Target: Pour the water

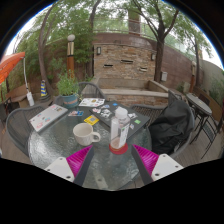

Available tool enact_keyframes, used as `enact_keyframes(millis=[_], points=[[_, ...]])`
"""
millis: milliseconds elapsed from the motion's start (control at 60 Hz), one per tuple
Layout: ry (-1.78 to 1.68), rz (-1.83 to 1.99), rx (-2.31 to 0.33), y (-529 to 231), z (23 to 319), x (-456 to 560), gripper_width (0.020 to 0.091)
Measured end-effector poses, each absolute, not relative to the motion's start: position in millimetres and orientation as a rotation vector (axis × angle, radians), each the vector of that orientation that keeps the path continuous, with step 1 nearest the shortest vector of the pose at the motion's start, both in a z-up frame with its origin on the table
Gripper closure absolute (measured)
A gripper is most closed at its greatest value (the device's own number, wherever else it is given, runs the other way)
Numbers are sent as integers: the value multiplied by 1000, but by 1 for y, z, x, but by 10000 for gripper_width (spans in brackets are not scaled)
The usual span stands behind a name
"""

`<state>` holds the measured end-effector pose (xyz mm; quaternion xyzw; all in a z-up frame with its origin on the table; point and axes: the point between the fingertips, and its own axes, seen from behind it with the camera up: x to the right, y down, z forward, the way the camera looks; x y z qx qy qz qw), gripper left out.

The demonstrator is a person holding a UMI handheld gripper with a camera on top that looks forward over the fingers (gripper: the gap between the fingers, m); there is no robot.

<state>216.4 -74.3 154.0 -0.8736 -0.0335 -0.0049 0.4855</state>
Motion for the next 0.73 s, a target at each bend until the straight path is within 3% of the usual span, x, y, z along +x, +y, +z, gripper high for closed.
enact_keyframes(millis=[167,417,733], points=[[-109,-99,-2140,-155,219,117,265],[-165,-25,-2120,-235,283,-53,260],[-260,-121,-2114,-259,313,-106,263]])
